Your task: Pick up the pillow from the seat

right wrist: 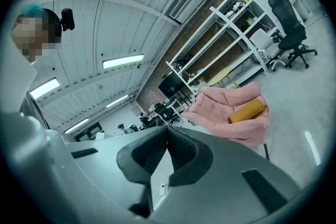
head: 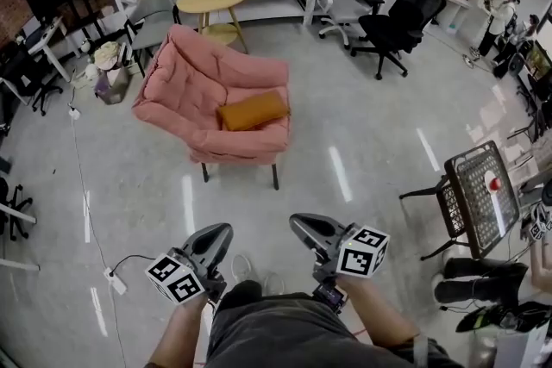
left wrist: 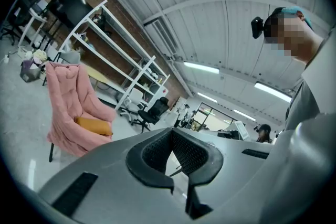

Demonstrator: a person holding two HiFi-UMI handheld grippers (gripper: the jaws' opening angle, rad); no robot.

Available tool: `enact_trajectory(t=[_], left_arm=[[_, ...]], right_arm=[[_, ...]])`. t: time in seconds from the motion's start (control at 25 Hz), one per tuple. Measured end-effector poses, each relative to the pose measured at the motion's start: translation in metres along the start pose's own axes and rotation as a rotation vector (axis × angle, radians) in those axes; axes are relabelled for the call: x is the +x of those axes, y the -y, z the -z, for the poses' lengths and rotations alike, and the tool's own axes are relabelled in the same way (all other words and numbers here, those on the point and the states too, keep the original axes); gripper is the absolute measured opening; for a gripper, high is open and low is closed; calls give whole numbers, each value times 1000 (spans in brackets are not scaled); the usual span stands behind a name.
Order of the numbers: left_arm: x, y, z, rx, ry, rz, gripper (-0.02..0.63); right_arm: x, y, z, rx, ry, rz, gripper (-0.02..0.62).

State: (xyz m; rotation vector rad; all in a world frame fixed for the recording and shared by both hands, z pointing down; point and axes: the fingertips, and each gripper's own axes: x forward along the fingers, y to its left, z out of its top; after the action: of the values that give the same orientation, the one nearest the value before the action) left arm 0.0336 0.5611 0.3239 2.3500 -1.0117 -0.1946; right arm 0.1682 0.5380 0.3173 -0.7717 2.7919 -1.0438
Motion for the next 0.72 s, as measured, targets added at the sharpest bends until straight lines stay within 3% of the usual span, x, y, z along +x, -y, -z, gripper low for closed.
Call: enact_trajectory(t=[0.36, 0.72], left_arm=[[20, -45, -11, -27, 6, 2, 11], [52, -122, -54, -35, -11, 25, 11]], right_arm=[[31, 31, -7, 4, -30, 23, 8], [103, 69, -37, 20, -27, 51, 8]])
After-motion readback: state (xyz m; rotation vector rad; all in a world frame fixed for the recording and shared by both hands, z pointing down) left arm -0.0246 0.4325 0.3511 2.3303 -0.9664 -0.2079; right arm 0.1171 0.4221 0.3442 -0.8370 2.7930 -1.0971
